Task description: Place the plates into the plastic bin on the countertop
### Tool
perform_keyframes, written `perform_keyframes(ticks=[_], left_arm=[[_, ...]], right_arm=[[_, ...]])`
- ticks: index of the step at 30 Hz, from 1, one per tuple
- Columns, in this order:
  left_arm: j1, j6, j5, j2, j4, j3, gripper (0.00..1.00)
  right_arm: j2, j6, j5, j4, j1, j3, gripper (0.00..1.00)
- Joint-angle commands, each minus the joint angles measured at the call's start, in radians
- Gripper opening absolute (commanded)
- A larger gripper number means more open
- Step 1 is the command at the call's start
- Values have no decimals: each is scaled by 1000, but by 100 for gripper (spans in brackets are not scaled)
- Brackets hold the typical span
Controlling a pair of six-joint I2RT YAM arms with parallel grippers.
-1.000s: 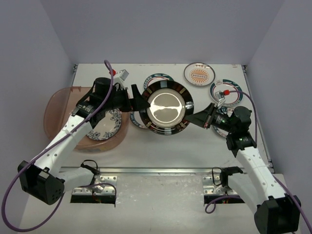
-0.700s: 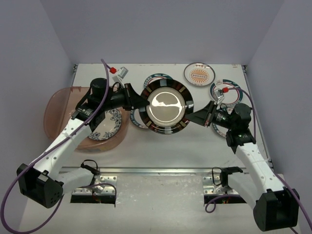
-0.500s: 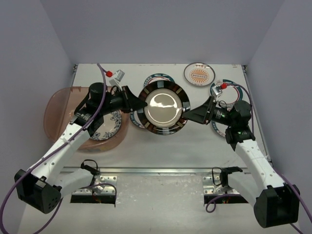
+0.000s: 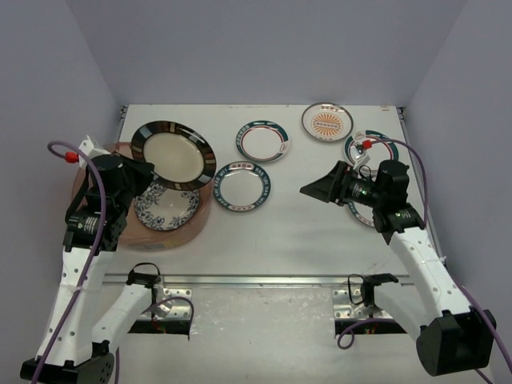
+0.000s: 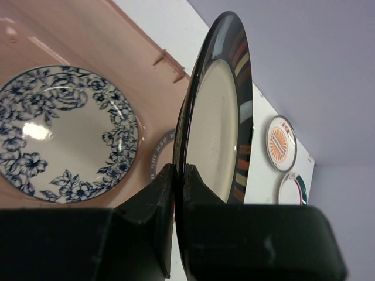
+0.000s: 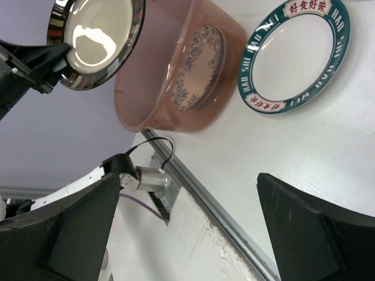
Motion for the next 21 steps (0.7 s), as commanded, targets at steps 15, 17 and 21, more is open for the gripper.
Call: perform_keyframes(ticks=[15,17,21], left_arm=[[32,-236,-282,77,13,6,0],[74,-221,-233,89,50,-36,0],[180,-174,-55,124,172,-116,0]], right_arm=[[-66,-146,-17,-66,-6,-22,99],[-67,-147,-21,-62,-6,-34,99],[-67,-148,-33,-42,-6,-52,99]])
